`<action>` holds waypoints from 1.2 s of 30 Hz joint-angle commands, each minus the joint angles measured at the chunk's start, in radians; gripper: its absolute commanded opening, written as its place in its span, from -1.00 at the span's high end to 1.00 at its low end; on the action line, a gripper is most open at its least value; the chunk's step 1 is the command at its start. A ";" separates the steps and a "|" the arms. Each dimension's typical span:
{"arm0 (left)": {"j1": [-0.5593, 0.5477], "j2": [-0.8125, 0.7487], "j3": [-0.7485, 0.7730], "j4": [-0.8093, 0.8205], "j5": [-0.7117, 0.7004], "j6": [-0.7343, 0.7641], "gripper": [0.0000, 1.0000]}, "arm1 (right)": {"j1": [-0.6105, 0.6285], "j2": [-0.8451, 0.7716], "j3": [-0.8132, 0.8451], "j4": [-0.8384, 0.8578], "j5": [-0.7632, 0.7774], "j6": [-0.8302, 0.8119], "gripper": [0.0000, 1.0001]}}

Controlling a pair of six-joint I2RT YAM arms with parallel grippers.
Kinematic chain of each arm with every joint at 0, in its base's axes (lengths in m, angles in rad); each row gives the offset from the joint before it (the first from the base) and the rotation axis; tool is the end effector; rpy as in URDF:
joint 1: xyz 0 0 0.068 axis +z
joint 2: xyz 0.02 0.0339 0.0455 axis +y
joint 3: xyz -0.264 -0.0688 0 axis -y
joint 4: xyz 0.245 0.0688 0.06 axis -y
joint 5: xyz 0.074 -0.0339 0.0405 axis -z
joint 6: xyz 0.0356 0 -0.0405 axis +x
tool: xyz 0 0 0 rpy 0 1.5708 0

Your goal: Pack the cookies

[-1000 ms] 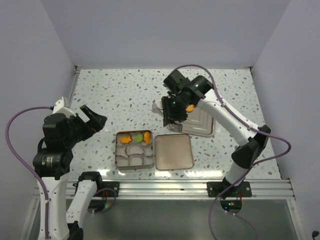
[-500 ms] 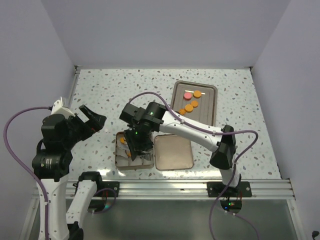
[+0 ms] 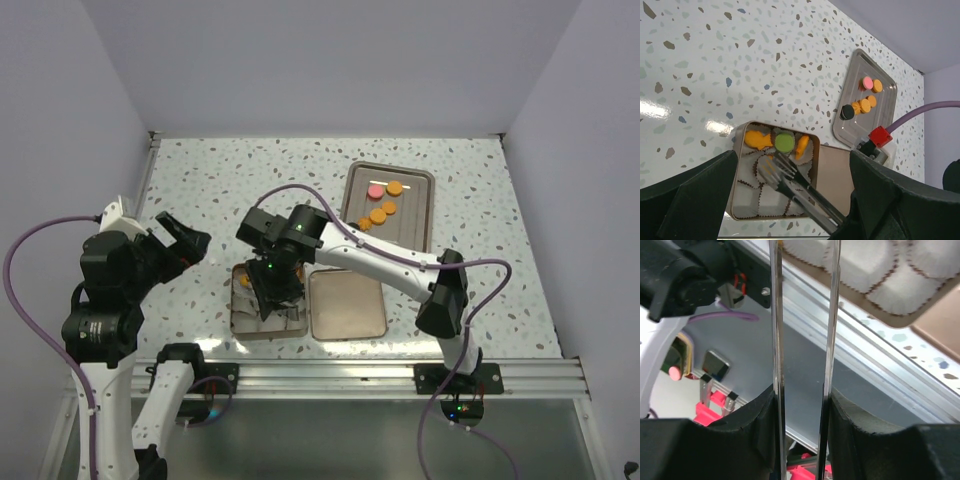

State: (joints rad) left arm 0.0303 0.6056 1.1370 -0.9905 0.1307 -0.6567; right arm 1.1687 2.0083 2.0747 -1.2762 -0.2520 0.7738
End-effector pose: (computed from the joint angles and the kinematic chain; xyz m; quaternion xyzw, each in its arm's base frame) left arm 0.0818 -0.0022 0.3912 -0.2530 0.8097 -0.2150 0.4838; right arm 0.1525 0.3814 0.3273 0.2136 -0.9526 -0.2168 0.0016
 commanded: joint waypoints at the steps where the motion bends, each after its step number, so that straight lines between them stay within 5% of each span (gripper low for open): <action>1: -0.006 -0.010 0.033 -0.002 -0.011 0.032 -1.00 | -0.067 -0.086 -0.034 -0.067 0.069 -0.042 0.18; 13: -0.006 -0.007 0.009 0.016 0.009 0.029 -1.00 | -0.467 -0.255 -0.245 -0.155 0.230 -0.234 0.06; 36: -0.006 0.008 0.010 0.003 -0.020 0.068 -1.00 | -0.524 -0.183 -0.438 -0.075 0.267 -0.261 -0.04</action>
State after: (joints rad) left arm 0.0303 0.6029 1.1370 -0.9966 0.1211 -0.6224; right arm 0.6468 1.8153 1.6466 -1.3426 0.0166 0.5220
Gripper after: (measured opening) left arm 0.997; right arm 0.524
